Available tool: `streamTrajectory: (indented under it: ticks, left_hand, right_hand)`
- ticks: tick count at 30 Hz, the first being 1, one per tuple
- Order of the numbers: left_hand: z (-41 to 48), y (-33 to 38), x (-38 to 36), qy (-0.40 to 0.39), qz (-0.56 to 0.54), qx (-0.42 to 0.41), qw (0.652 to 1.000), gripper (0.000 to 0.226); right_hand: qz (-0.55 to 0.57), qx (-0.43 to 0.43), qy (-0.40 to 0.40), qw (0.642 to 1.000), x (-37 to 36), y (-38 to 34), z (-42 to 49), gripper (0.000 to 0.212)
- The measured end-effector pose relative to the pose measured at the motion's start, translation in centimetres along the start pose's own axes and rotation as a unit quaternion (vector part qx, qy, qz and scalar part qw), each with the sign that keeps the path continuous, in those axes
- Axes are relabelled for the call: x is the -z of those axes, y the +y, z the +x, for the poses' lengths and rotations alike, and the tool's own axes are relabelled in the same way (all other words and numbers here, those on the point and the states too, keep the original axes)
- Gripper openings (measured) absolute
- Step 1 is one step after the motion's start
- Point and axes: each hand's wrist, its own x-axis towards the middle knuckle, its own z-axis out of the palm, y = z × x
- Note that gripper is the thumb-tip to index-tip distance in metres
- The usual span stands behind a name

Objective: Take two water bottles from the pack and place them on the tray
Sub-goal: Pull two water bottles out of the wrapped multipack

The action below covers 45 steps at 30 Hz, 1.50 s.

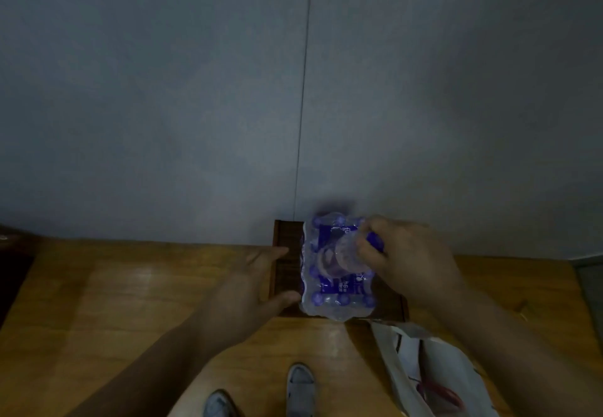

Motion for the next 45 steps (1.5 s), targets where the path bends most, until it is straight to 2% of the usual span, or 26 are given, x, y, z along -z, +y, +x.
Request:
streamTrajectory:
  ticks: [4,7,9,10,11,13,15,17,19,23,26,28,31,36,38,41,45]
  left_hand:
    - [0.9,3.1,-0.1,0.004,-0.066,-0.043,0.997,0.083]
    - [0.2,3.0,-0.2,0.053,-0.104,-0.039,0.992,0.077]
    - [-0.6,2.0,-0.5,0.082,-0.136,-0.020,0.987,0.070]
    - [-1.0,1.4,-0.6,0.093,-0.149,-0.006,0.984,0.068]
    - [-1.4,0.7,-0.7,0.102,-0.155,0.008,0.983,0.068]
    - [-2.0,-0.4,-0.6,0.113,-0.147,0.023,0.982,0.070]
    - [-2.6,-1.3,-0.5,0.128,-0.141,0.020,0.982,0.066]
    - [-3.1,-2.0,-0.3,0.141,-0.136,0.019,0.980,0.065]
    - [-3.6,-2.7,-0.3,0.151,-0.125,0.024,0.980,0.067]
    - [-4.6,-4.4,-0.3,0.164,-0.112,0.032,0.980,0.071]
    - [-5.4,-5.2,-0.4,0.178,-0.119,0.044,0.976,0.073]
    - [-5.9,-5.5,-0.3,0.188,-0.119,0.048,0.974,0.074]
    - [-6.5,-5.6,0.2,0.194,-0.117,0.051,0.973,0.075]
    - [-7.3,-4.4,1.4,0.210,-0.117,0.051,0.969,0.072]
    - [-7.8,-3.7,1.9,0.218,-0.120,0.048,0.967,0.070]
    - [-9.1,-2.7,2.9,0.234,-0.127,0.047,0.963,0.069]
    - [-11.5,-1.2,4.8,0.255,-0.128,0.043,0.958,0.069]
  right_hand:
    - [0.198,0.040,-0.006,0.979,5.3,-3.7,-0.3,0.030]
    - [0.380,0.032,-0.015,0.924,4.5,-3.8,0.9,0.034]
    - [0.458,0.001,-0.023,0.888,1.6,-2.1,2.5,0.045]
    - [0.446,-0.022,-0.027,0.895,-0.5,-0.9,3.6,0.049]
    - [0.399,-0.045,-0.032,0.915,-2.9,0.4,4.6,0.050]
    - [0.249,-0.083,-0.059,0.963,-8.4,3.2,6.2,0.042]
    - [0.116,-0.102,-0.125,0.980,-13.6,5.6,7.1,0.048]
    - [0.021,-0.127,-0.217,0.968,-16.9,6.7,7.5,0.054]
    - [-0.014,-0.136,-0.263,0.955,-19.2,6.9,8.0,0.053]
    - [-0.041,-0.210,-0.283,0.935,-21.9,6.0,10.0,0.053]
    - [-0.011,-0.247,-0.289,0.925,-22.3,5.9,10.4,0.047]
    - [-0.008,-0.189,-0.261,0.946,-21.3,6.2,9.5,0.034]
    - [0.022,-0.122,-0.155,0.980,-18.4,7.0,7.0,0.023]
    - [0.157,-0.093,-0.011,0.983,-9.5,5.7,4.9,0.018]
    - [0.215,-0.057,0.069,0.972,-5.7,4.0,3.8,0.016]
    - [0.334,-0.014,0.138,0.932,-0.4,0.5,2.5,0.002]
    - [0.455,0.008,0.194,0.869,4.1,-5.6,2.7,0.010]
